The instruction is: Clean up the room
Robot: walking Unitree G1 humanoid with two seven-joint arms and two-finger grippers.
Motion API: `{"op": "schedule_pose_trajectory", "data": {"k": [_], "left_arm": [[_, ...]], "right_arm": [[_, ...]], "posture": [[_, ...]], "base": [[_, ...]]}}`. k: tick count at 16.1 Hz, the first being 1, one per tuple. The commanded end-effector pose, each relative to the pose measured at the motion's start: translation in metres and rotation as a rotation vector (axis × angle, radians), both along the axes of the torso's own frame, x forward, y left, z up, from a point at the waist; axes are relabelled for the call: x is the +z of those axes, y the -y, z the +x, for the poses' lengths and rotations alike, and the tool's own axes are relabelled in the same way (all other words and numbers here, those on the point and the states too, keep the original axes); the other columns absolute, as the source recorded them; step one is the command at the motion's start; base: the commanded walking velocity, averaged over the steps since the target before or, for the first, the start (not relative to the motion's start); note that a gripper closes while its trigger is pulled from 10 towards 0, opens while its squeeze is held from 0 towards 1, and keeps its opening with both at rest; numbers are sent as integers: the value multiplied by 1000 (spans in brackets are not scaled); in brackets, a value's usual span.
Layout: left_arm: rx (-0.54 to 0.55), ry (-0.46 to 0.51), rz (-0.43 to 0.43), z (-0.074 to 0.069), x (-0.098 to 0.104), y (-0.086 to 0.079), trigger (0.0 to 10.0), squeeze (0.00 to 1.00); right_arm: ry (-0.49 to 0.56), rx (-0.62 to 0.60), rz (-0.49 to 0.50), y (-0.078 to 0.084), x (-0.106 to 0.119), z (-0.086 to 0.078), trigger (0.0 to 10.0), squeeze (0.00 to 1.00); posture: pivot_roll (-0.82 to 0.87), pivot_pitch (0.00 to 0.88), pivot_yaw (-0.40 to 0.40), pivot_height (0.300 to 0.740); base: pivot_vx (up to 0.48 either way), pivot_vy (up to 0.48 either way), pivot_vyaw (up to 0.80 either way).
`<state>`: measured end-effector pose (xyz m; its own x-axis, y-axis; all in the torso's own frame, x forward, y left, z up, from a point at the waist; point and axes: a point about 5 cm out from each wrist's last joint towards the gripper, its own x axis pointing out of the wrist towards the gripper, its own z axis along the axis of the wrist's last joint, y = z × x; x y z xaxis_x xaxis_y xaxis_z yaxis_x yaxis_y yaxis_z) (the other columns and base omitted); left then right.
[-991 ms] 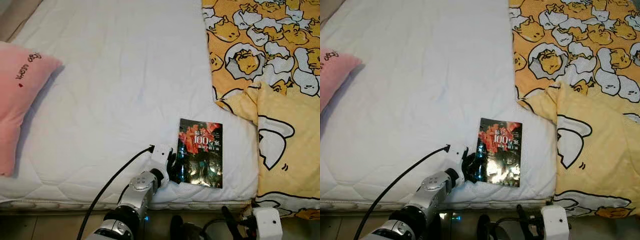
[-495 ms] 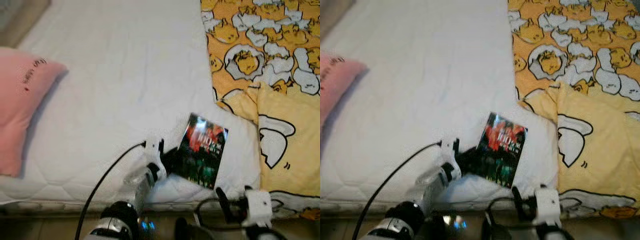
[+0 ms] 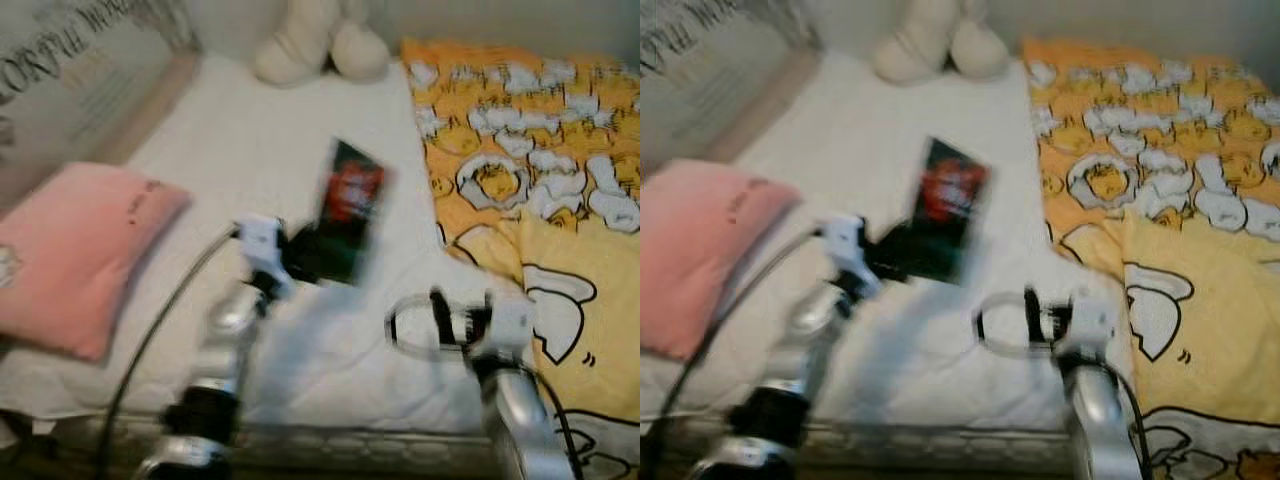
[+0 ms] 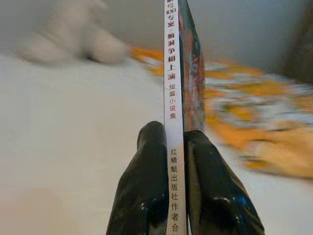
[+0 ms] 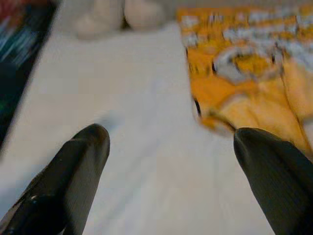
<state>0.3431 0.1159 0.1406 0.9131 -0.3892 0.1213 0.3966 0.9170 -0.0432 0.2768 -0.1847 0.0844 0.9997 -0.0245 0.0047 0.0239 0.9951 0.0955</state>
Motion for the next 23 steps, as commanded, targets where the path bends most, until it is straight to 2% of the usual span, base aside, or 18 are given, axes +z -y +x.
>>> {"op": "schedule_pose_trajectory", "data": {"k": [1,2,4,9,10,14,15,19,23], "left_arm": [[45,47,33,2,5,-5,10000,0],[78,8,52,5,-2,-13,10000,0],[144,-30,64,6,-9,-18,10000,0],[167,-86,91,3,-28,-18,10000,0],[158,-100,104,3,-33,-14,10000,0],[146,-96,104,6,-31,-6,10000,0],[167,-70,174,7,-31,-1,10000,0],[126,-60,126,6,-29,13,10000,0],[96,-58,123,6,-29,26,10000,0]], "right_arm": [[-1,-31,23,3,-1,1,10000,0],[18,-22,21,-1,3,9,10000,0],[25,-13,22,-2,6,17,10000,0],[10,19,-26,0,1,11,10000,0],[-4,28,-36,-2,-5,7,10000,0],[-25,43,-42,-6,-12,2,10000,0],[-28,45,-44,-5,-13,2,10000,0],[-33,54,-54,-5,-14,2,10000,0],[-40,68,-64,-6,-15,0,10000,0]], "posture": [[111,0,46,740],[113,0,42,740],[104,0,33,740],[83,0,25,740],[82,0,23,740],[81,0,24,740],[81,0,24,740],[78,0,20,740],[72,0,14,740]], "base": [[0,0,0],[0,296,0],[0,480,0],[0,480,0],[0,480,0],[0,480,0],[0,0,0],[0,0,0],[461,0,0]]}}
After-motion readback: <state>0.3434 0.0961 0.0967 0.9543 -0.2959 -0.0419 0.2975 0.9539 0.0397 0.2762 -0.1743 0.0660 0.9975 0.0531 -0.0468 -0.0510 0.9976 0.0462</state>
